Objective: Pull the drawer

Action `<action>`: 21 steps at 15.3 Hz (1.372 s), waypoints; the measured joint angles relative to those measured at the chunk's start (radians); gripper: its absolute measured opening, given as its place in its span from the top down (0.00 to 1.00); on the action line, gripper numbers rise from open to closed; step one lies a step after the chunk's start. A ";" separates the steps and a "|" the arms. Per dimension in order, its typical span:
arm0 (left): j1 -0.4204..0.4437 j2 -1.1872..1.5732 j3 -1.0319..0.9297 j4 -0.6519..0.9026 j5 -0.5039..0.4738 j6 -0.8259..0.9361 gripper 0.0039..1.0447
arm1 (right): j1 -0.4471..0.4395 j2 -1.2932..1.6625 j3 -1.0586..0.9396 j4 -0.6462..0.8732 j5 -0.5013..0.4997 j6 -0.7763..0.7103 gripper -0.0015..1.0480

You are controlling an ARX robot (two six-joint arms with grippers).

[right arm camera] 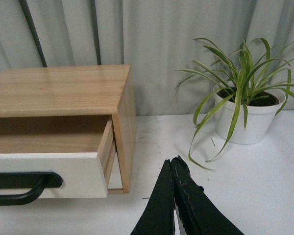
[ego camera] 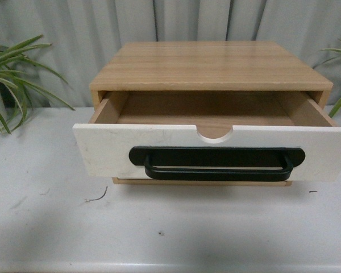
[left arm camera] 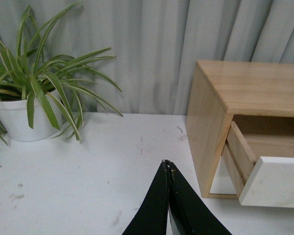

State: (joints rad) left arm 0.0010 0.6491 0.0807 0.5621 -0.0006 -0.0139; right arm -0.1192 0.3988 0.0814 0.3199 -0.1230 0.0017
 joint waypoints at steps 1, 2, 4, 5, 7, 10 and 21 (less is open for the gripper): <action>0.000 -0.027 -0.011 -0.020 0.000 0.000 0.99 | 0.030 -0.019 -0.010 -0.017 0.051 -0.001 0.98; 0.000 -0.052 -0.020 -0.038 0.000 0.000 0.99 | 0.094 -0.040 -0.020 -0.032 0.106 0.001 0.98; 0.000 -0.120 -0.034 -0.087 0.000 0.000 0.99 | 0.124 -0.082 -0.029 -0.056 0.121 -0.002 0.98; 0.000 -0.139 -0.039 -0.095 0.000 0.000 0.99 | 0.118 -0.095 -0.034 -0.060 0.123 -0.002 0.98; 0.000 -0.151 -0.071 -0.069 0.000 0.000 0.99 | 0.119 -0.117 -0.039 -0.079 0.123 -0.002 0.98; 0.000 -0.188 -0.071 -0.115 0.000 0.000 0.99 | 0.119 -0.145 -0.070 -0.060 0.124 -0.002 0.98; 0.000 -0.397 -0.071 -0.310 0.000 0.000 0.99 | 0.119 -0.396 -0.069 -0.307 0.123 -0.002 0.98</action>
State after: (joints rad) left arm 0.0006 0.2520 0.0093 0.2520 -0.0002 -0.0139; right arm -0.0002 0.0029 0.0128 0.0128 -0.0002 -0.0002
